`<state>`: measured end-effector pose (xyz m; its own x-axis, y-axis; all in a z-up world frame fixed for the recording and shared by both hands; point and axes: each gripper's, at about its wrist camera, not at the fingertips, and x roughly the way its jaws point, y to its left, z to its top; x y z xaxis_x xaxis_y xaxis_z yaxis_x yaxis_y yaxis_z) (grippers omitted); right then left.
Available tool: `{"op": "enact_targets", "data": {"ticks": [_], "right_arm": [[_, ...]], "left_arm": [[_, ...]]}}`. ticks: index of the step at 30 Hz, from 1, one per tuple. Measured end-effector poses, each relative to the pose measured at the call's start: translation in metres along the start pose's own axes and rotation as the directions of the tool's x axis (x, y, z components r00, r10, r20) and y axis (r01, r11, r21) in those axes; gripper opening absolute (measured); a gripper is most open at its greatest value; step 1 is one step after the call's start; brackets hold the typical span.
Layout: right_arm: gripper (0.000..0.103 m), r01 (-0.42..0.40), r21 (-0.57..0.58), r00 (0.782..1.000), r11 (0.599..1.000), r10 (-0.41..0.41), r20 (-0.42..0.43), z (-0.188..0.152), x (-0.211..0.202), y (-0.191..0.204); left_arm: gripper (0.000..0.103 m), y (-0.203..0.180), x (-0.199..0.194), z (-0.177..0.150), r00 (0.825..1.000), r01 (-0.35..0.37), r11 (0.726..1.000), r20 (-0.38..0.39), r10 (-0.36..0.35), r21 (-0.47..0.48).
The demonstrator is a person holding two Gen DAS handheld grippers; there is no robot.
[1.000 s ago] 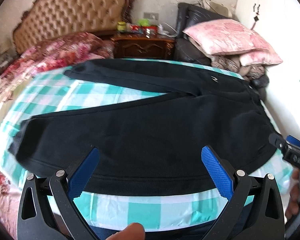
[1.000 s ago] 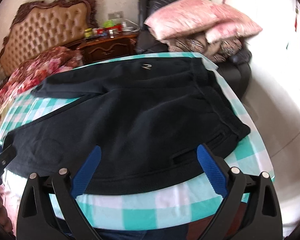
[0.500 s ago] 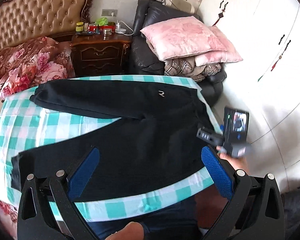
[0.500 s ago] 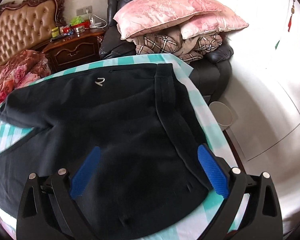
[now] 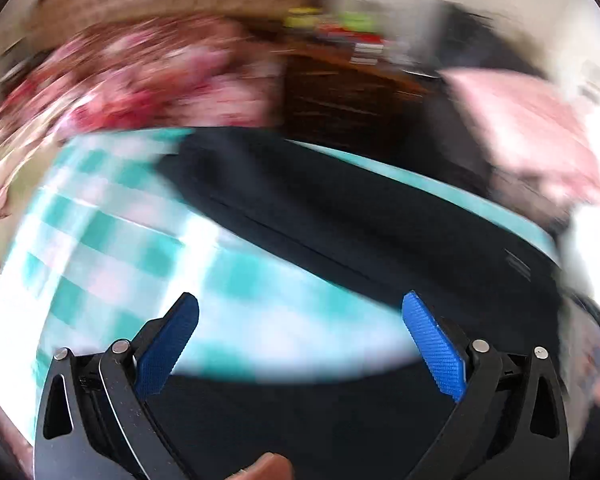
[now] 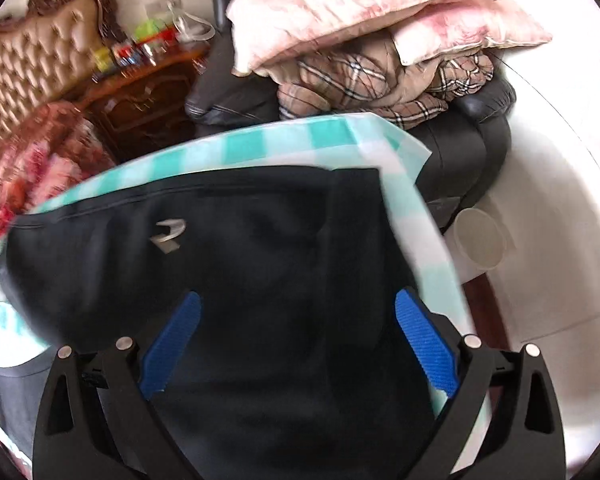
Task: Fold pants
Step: 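Reach the left gripper to one leg cuff while the right gripper grasps the other cuff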
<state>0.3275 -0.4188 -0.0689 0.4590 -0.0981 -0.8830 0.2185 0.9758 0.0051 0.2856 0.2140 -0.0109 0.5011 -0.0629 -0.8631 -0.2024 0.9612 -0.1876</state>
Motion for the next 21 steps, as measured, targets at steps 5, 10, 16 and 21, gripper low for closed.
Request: {"op": "enact_targets", "data": {"ticks": [5,10,16,21], "right_arm": [[0.098,-0.044,-0.042,0.996,0.998,0.040,-0.082,0.045,0.059,-0.012],[0.098,-0.083,-0.065,0.988,0.994,0.073,-0.137,0.074,0.103,-0.014],[0.099,-0.147,-0.077,0.977,0.986,0.133,-0.167,0.084,0.119,-0.017],[0.081,-0.106,-0.151,0.986,0.983,0.084,-0.148,0.083,0.118,-0.014]], "left_arm": [[0.080,0.063,0.093,0.112,0.989,0.082,0.952,-0.091,-0.114,-0.295],[0.070,0.032,0.173,0.189,0.976,-0.018,0.956,-0.214,-0.047,-0.292],[0.074,0.038,0.254,0.210,0.896,-0.238,0.898,-0.441,0.056,-0.369],[0.056,0.032,0.263,0.213,0.896,-0.239,0.914,-0.437,0.077,-0.328]]}}
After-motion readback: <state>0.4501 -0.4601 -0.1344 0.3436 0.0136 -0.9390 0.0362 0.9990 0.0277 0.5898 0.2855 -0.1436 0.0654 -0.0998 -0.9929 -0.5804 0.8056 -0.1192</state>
